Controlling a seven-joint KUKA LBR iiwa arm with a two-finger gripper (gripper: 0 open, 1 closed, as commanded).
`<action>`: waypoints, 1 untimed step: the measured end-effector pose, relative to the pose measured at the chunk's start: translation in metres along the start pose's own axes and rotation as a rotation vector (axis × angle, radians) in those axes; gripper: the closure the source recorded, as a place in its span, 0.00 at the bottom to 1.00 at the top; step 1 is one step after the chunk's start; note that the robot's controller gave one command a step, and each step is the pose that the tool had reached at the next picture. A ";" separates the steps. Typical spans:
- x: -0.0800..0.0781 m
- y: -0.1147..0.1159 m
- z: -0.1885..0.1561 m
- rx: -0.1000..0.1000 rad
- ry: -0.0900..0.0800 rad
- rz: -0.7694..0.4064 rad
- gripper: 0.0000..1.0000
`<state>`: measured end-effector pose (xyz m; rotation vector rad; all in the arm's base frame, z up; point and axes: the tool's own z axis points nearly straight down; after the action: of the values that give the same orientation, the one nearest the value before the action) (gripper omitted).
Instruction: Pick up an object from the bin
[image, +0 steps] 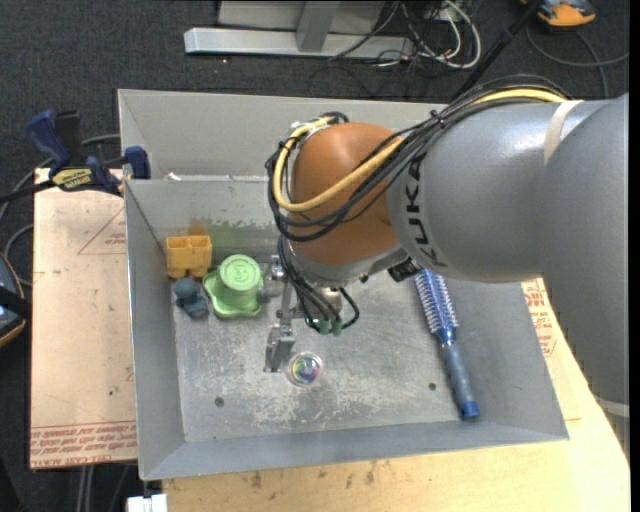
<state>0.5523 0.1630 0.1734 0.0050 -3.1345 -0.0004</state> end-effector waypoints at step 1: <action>0.012 -0.070 0.036 0.003 -0.004 -0.258 0.00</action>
Offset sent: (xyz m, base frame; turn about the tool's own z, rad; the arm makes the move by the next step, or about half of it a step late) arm -0.0113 -0.0676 -0.0340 -0.2618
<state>0.5408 0.0930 0.1377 0.4091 -3.1122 0.0025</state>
